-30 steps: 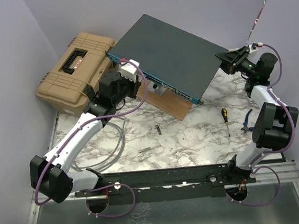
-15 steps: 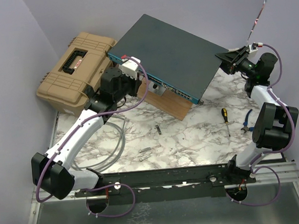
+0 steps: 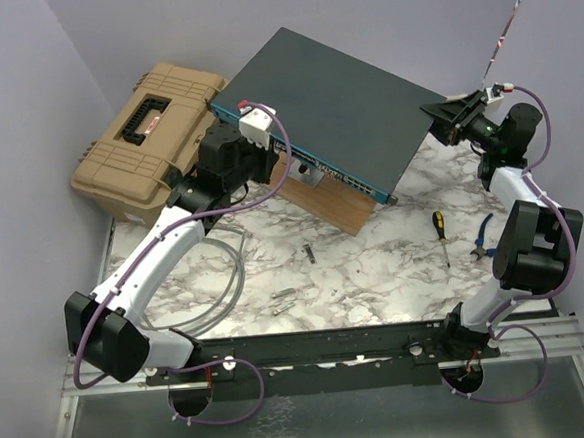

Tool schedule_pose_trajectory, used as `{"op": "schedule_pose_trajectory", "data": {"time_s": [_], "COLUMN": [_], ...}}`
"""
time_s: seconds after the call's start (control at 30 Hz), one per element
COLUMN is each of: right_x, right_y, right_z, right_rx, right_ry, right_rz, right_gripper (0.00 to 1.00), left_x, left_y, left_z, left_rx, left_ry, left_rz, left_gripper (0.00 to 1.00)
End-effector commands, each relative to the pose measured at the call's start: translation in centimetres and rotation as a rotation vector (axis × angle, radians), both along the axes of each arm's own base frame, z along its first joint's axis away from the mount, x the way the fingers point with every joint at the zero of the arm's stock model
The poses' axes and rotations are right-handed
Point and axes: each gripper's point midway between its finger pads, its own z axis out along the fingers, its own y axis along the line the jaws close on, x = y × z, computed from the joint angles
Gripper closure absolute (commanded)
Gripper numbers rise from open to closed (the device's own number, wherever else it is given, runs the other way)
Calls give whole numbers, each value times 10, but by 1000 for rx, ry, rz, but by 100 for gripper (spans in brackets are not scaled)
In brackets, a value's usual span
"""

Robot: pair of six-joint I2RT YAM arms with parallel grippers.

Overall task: Insert the plug into the switch port
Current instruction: Insert the connector into the switch port.

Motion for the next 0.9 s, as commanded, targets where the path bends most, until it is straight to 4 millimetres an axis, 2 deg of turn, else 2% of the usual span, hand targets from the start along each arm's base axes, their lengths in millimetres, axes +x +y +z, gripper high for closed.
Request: {"op": "schedule_pose_trajectory", "data": {"time_s": [0.0,0.3,0.67,0.87], "right_x": [-1,0,-1,-1], "right_y": [5,5,5,5], "right_z": [0,-1,-1,-1], "right_rx": [-40,-37,-37,-37], "right_ry": [-40,-38,-41,-41], "right_rz": [34,35,35,34], "right_gripper": [52,52,52,52], "left_x": [11,16,21,19], "left_y": [-6,-9,-12,-16], "left_z": [26,38,51,52], "left_rx": [-51,-94,-161,-178], "left_ry": [-62,-77,-124,-131], "left_rz": [-1,12,26,5], "left_gripper": [99,97,90,82]}}
